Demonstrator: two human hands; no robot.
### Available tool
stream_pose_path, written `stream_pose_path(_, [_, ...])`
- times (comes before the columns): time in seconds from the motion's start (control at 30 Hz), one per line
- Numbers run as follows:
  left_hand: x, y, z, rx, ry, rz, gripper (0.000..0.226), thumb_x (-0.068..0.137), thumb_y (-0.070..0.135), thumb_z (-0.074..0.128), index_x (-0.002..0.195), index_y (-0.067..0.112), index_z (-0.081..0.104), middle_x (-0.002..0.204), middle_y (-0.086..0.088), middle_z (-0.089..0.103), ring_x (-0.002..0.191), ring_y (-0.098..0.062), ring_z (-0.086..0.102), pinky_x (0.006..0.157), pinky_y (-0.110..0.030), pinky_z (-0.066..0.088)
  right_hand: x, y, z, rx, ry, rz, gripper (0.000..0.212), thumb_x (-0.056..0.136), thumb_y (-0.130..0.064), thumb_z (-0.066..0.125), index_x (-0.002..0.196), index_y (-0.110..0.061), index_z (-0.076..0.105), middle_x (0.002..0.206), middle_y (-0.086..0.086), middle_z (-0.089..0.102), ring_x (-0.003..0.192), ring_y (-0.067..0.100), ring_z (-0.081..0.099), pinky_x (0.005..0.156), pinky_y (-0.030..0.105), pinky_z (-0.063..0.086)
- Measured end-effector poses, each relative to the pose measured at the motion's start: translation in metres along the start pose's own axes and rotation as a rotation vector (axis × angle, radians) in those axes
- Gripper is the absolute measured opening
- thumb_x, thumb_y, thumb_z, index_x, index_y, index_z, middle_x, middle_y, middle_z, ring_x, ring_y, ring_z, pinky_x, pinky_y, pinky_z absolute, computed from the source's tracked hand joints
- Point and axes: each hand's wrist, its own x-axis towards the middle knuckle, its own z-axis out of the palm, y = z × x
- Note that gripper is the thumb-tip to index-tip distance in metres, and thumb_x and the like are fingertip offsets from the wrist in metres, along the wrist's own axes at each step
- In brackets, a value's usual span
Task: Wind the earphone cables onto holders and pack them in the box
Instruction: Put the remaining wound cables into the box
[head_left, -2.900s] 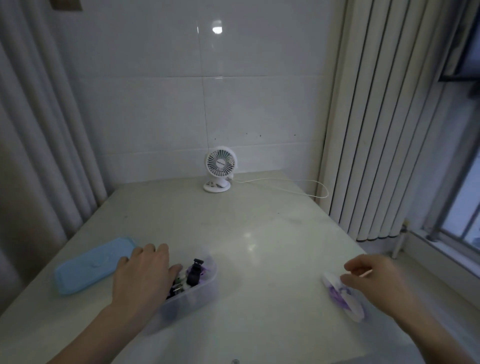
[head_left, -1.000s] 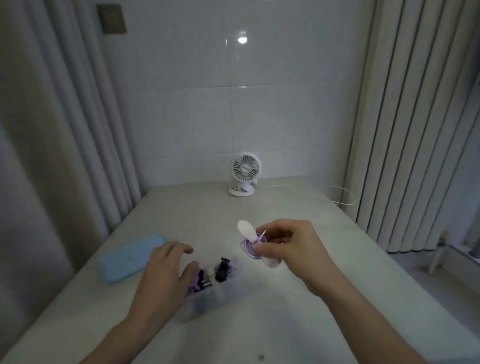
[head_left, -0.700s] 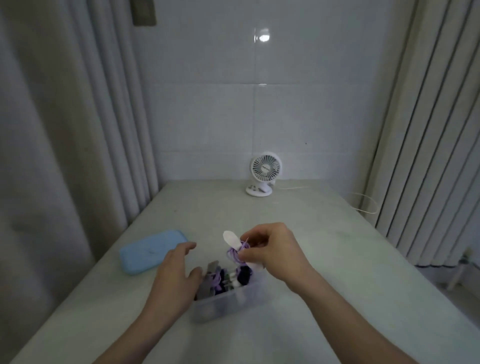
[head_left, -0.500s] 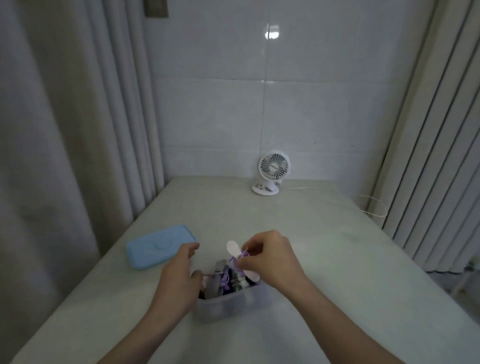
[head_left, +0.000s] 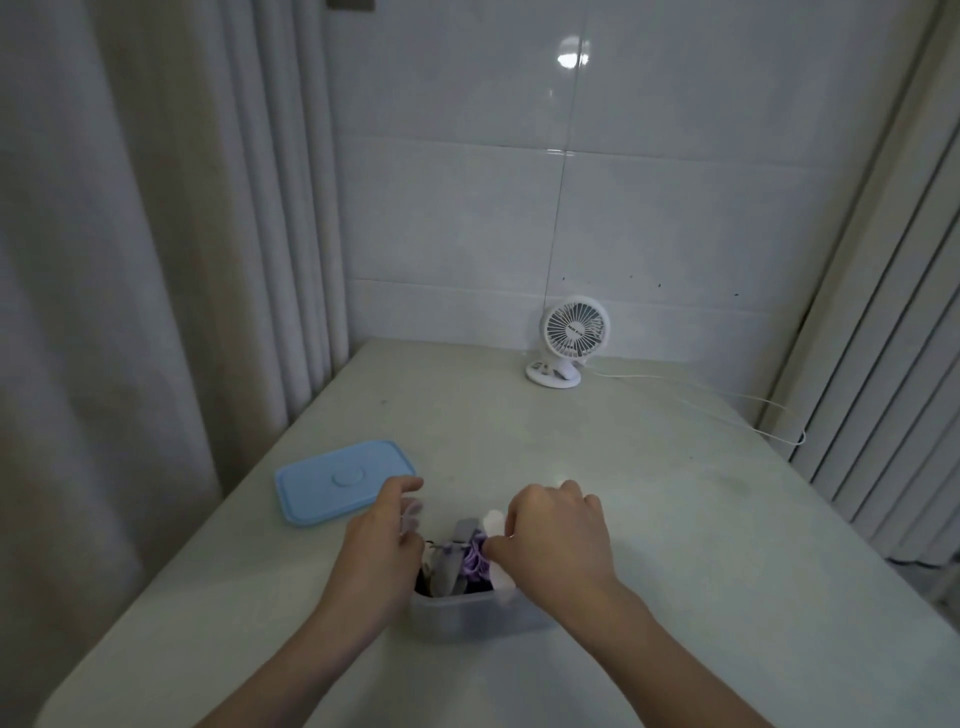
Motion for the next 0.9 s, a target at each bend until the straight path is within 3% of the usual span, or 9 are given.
stream_pose_path(0.17, [0.002, -0.005, -0.003, 0.022, -0.017, 0.028, 0.048, 0.085, -0.007, 0.047, 0.122, 0.023, 0.050, 0.115, -0.002, 0.065, 0.104, -0.015, 0.063, 0.085, -0.024, 0.044, 0.001, -0.001, -0.003, -0.055, -0.051, 0.008, 0.029, 0.076, -0.045, 0.067, 0.086, -0.019, 0.067, 0.100, 0.003, 0.064, 0.103, 0.027, 0.050, 0.087, 0.037, 0.038])
stream_pose_path(0.27, [0.006, -0.005, -0.008, -0.023, 0.028, 0.068, 0.026, 0.093, 0.011, 0.054, 0.117, 0.021, 0.056, 0.107, 0.001, 0.067, 0.091, -0.009, 0.064, 0.076, -0.017, 0.045, 0.002, 0.000, -0.002, -0.032, -0.071, 0.019, 0.033, 0.075, -0.048, 0.068, 0.090, -0.019, 0.069, 0.102, 0.002, 0.062, 0.103, 0.026, 0.050, 0.089, 0.038, 0.040])
stream_pose_path(0.33, [0.015, -0.011, -0.020, -0.023, 0.103, 0.067, 0.022, 0.092, 0.018, 0.059, 0.114, 0.015, 0.060, 0.104, 0.000, 0.067, 0.092, -0.014, 0.064, 0.081, -0.022, 0.046, 0.000, 0.002, -0.002, -0.025, -0.076, 0.016, 0.037, 0.075, -0.051, 0.068, 0.091, -0.018, 0.069, 0.103, 0.001, 0.061, 0.103, 0.025, 0.049, 0.090, 0.038, 0.040])
stream_pose_path(0.43, [0.033, -0.039, -0.042, 0.241, 0.185, 0.101, 0.029, 0.085, 0.012, 0.069, 0.113, 0.009, 0.063, 0.112, -0.006, 0.066, 0.106, -0.026, 0.060, 0.094, -0.035, 0.044, -0.004, 0.007, -0.006, 0.060, -0.050, 0.004, 0.040, 0.076, -0.055, 0.066, 0.093, -0.020, 0.070, 0.103, -0.002, 0.057, 0.103, 0.022, 0.048, 0.090, 0.036, 0.040])
stream_pose_path(0.53, [0.047, -0.066, -0.059, 0.545, 0.118, 0.098, 0.040, 0.073, 0.011, 0.077, 0.110, 0.014, 0.064, 0.115, -0.011, 0.065, 0.108, -0.034, 0.057, 0.093, -0.042, 0.045, -0.008, 0.020, -0.013, 0.212, 0.050, -0.022, 0.035, 0.078, -0.053, 0.068, 0.099, -0.025, 0.069, 0.107, -0.007, 0.057, 0.105, 0.016, 0.050, 0.090, 0.032, 0.042])
stream_pose_path(0.63, [0.052, -0.078, -0.066, 0.658, 0.067, 0.079, 0.035, 0.072, 0.020, 0.079, 0.104, 0.019, 0.065, 0.112, -0.005, 0.063, 0.106, -0.032, 0.057, 0.088, -0.041, 0.048, -0.014, 0.035, -0.025, 0.379, 0.125, -0.020, 0.022, 0.080, -0.040, 0.073, 0.096, -0.025, 0.072, 0.102, -0.010, 0.060, 0.098, 0.010, 0.054, 0.085, 0.025, 0.044])
stream_pose_path(0.77, [0.061, -0.083, -0.069, 0.708, -0.001, 0.155, 0.022, 0.080, 0.028, 0.072, 0.074, 0.032, 0.051, 0.092, 0.001, 0.058, 0.092, -0.024, 0.058, 0.073, -0.036, 0.047, -0.023, 0.061, -0.044, 0.543, 0.223, 0.047, 0.007, 0.078, -0.027, 0.077, 0.083, -0.027, 0.072, 0.094, -0.014, 0.064, 0.086, 0.003, 0.059, 0.068, 0.015, 0.040])
stream_pose_path(0.87, [0.063, -0.080, -0.069, 1.011, -0.080, 0.291, 0.004, 0.089, 0.023, 0.059, 0.091, 0.024, 0.057, 0.100, -0.002, 0.056, 0.091, -0.024, 0.060, 0.064, -0.035, 0.050, -0.027, 0.078, -0.051, 0.628, 0.279, 0.112, 0.007, 0.077, -0.022, 0.077, 0.078, -0.028, 0.073, 0.090, -0.012, 0.068, 0.081, 0.005, 0.063, 0.065, 0.020, 0.044])
stream_pose_path(0.9, [0.063, -0.080, -0.067, 1.097, -0.119, 0.316, 0.011, 0.084, 0.014, 0.064, 0.093, 0.017, 0.060, 0.099, -0.005, 0.057, 0.087, -0.027, 0.062, 0.055, -0.035, 0.050, -0.029, 0.083, -0.052, 0.651, 0.289, 0.129, 0.008, 0.078, -0.020, 0.077, 0.076, -0.027, 0.073, 0.089, -0.011, 0.069, 0.079, 0.006, 0.063, 0.064, 0.022, 0.046])
